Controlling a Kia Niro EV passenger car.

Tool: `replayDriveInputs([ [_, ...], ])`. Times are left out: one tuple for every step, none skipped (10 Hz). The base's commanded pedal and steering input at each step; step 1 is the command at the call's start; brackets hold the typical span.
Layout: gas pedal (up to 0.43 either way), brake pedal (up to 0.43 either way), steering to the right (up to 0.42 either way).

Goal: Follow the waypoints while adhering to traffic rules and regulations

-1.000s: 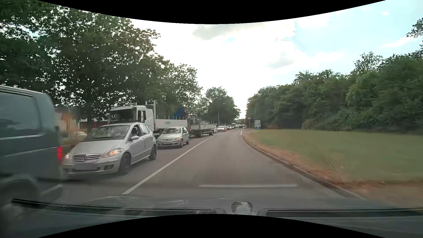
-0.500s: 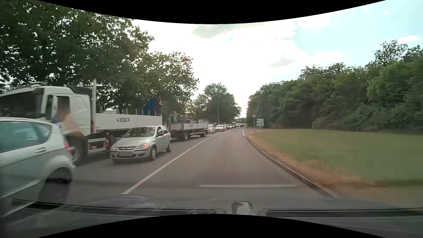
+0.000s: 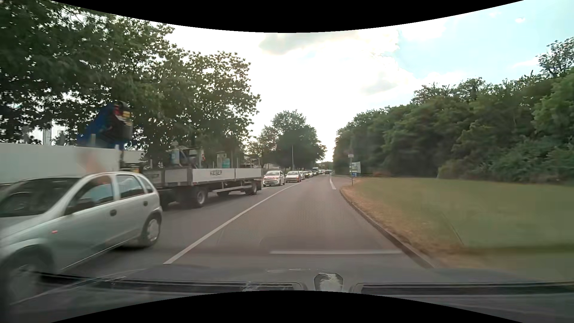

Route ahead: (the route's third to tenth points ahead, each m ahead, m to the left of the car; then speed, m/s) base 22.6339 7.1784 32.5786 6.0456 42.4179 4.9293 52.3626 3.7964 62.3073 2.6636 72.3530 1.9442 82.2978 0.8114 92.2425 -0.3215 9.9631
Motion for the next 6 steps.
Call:
replayDriveInputs([
  [0.047, 0.0, 0.011],
  [0.059, 0.0, 0.011],
  [0.059, 0.0, 0.011],
  [0.059, 0.0, 0.012],
  [0.059, 0.0, 0.012],
  [0.067, 0.0, 0.012],
])
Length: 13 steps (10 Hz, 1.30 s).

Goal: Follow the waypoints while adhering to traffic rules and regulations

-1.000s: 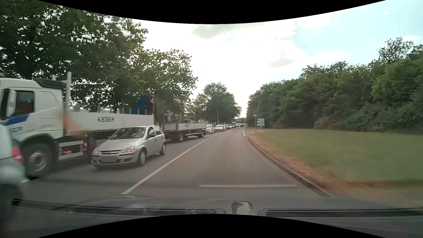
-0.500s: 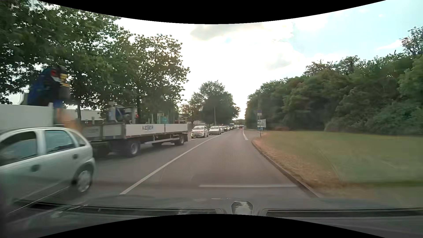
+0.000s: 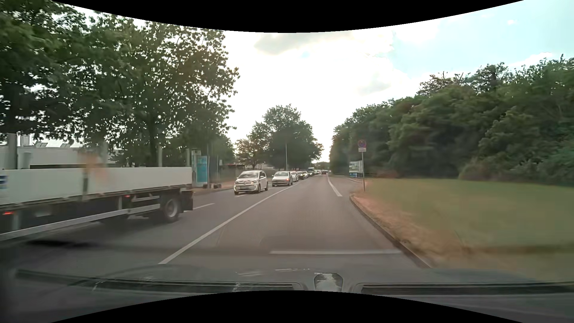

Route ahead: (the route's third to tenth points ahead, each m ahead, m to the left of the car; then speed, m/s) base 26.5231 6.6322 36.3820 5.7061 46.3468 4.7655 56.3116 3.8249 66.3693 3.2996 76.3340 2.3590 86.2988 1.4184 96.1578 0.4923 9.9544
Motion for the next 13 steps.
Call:
replayDriveInputs([
  [0.067, 0.0, 0.012],
  [0.067, 0.0, 0.012],
  [0.079, 0.0, 0.012],
  [0.079, 0.0, 0.012],
  [0.087, 0.0, 0.012],
  [0.098, 0.0, 0.012],
  [0.098, 0.0, 0.012],
  [0.098, 0.0, 0.012],
  [0.098, 0.0, 0.012],
  [0.098, 0.0, 0.012],
  [0.098, 0.0, 0.012],
  [0.11, 0.0, 0.012],
  [0.11, 0.0, 0.011],
])
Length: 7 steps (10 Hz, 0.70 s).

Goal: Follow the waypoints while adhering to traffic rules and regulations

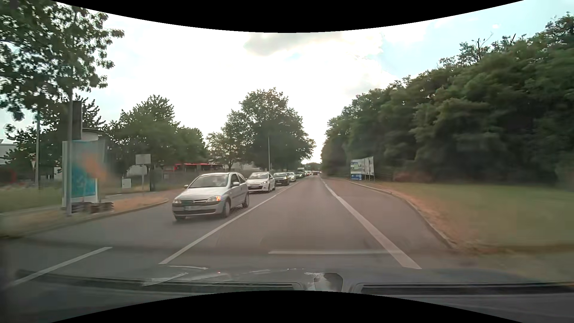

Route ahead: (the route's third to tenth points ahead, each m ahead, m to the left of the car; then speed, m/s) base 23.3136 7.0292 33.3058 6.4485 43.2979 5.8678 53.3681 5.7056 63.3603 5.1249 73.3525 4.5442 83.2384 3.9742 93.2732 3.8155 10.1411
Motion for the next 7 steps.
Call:
replayDriveInputs([
  [0.11, 0.0, 0.007],
  [0.11, 0.0, 0.005],
  [0.11, 0.0, 0.005],
  [0.11, 0.0, 0.005],
  [0.11, 0.0, 0.005],
  [0.11, 0.0, 0.005],
  [0.11, 0.0, 0.005],
])
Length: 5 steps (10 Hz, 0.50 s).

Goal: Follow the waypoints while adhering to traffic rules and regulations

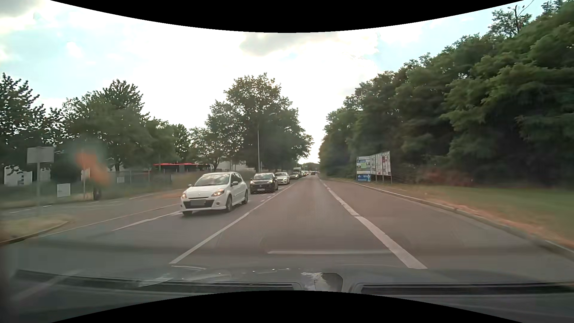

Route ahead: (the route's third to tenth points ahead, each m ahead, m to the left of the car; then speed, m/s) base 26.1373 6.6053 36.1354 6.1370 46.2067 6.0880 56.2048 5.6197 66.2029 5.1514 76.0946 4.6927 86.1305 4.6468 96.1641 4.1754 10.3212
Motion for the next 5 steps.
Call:
replayDriveInputs([
  [0.11, 0.0, 0.005],
  [0.098, 0.0, 0.005],
  [0.098, 0.0, 0.005],
  [0.098, 0.0, 0.005],
  [0.098, 0.0, 0.004],
])
